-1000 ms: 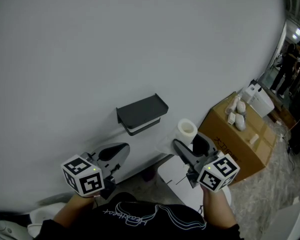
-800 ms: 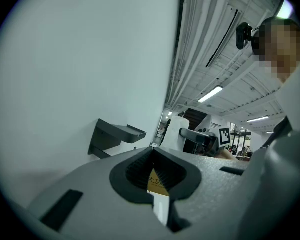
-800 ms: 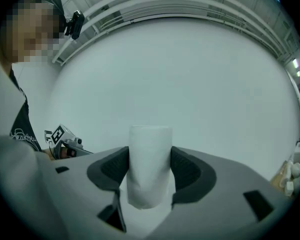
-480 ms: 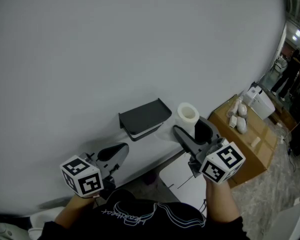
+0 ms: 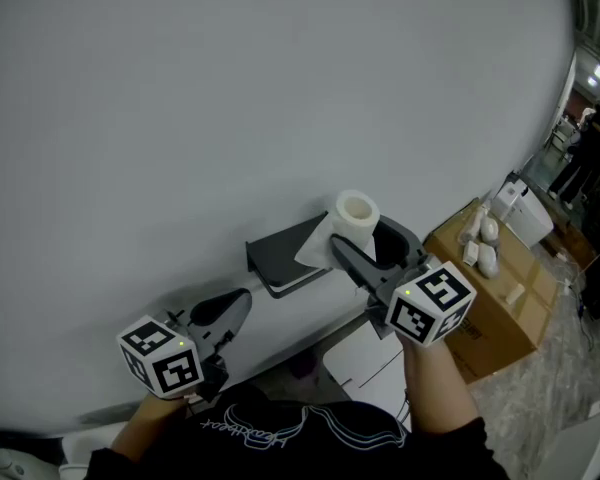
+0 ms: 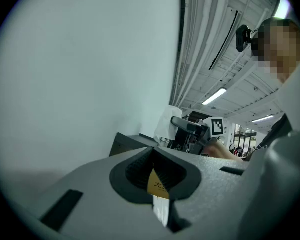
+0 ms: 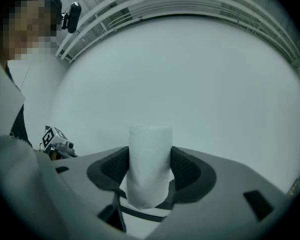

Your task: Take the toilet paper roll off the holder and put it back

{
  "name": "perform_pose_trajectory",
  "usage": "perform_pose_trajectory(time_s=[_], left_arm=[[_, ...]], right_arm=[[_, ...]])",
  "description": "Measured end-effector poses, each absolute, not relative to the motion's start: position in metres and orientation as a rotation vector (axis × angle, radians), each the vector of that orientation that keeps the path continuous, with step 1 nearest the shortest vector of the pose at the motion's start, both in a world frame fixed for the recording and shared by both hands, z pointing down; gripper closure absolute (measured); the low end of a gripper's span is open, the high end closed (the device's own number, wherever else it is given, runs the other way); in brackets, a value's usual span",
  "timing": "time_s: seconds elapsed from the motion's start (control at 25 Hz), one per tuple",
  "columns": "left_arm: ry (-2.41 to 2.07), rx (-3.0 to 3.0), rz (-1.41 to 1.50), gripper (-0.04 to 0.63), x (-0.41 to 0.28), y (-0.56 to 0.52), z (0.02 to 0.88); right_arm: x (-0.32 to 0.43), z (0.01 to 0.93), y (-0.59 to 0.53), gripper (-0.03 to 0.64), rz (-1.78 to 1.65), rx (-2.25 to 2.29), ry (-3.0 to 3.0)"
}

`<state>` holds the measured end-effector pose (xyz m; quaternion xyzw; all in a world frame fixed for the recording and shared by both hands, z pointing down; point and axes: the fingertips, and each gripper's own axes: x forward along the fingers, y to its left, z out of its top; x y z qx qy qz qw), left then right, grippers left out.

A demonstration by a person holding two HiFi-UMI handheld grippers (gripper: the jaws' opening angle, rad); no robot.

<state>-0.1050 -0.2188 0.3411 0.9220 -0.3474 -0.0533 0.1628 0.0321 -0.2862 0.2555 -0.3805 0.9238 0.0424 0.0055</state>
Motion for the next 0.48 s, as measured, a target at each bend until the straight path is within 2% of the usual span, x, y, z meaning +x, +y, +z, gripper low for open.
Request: perform_pose_trajectory(time_s=[0.48], left_arm=[[-1.032,2.636,-0.134,0.591,-0.097,-0.213,0.345]], right_arm=[[0.026,0.288,-0.312,0.354,0.062,-1.170,2.969]])
